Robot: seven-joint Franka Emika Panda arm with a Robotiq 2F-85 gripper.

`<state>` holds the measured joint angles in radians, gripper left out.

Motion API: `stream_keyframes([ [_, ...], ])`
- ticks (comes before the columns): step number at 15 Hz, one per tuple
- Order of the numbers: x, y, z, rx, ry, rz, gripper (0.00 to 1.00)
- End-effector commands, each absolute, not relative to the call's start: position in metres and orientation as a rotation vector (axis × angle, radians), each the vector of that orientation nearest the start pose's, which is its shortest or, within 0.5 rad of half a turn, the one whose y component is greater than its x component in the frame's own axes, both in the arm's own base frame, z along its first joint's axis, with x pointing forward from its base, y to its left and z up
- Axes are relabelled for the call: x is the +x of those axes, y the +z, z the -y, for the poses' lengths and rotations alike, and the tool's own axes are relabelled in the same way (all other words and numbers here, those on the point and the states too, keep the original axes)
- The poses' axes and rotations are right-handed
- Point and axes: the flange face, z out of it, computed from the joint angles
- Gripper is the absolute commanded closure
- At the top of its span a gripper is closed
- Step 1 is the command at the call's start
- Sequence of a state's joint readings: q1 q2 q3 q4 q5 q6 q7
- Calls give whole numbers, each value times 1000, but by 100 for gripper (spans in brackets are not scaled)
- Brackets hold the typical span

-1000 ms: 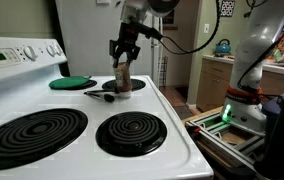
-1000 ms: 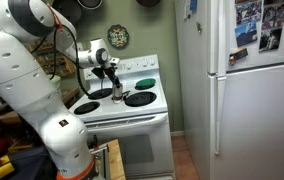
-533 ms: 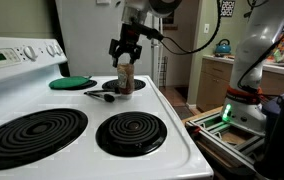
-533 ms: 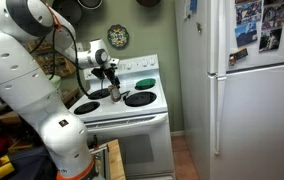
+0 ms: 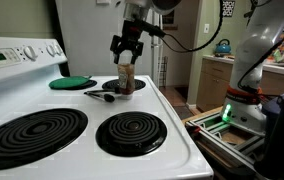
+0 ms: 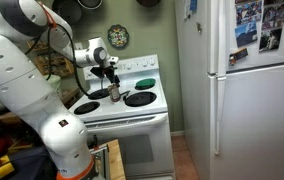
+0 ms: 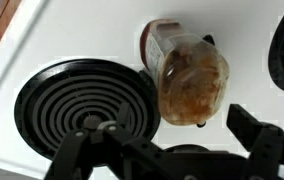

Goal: Turn the ketchup bottle to stand on its white lid

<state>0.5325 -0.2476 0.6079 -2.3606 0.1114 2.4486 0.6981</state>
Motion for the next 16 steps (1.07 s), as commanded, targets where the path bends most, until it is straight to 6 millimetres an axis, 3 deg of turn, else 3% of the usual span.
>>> stream_keyframes([
  [1,197,468,-434,-2875,-289,572,0],
  [6,205,510,-407,-2806,-197,614,0],
  [9,218,532,-390,-2694,-228,558,0],
  [10,219,524,-403,-2758,-224,571,0],
  [16,221,525,-403,-2752,-225,574,0],
])
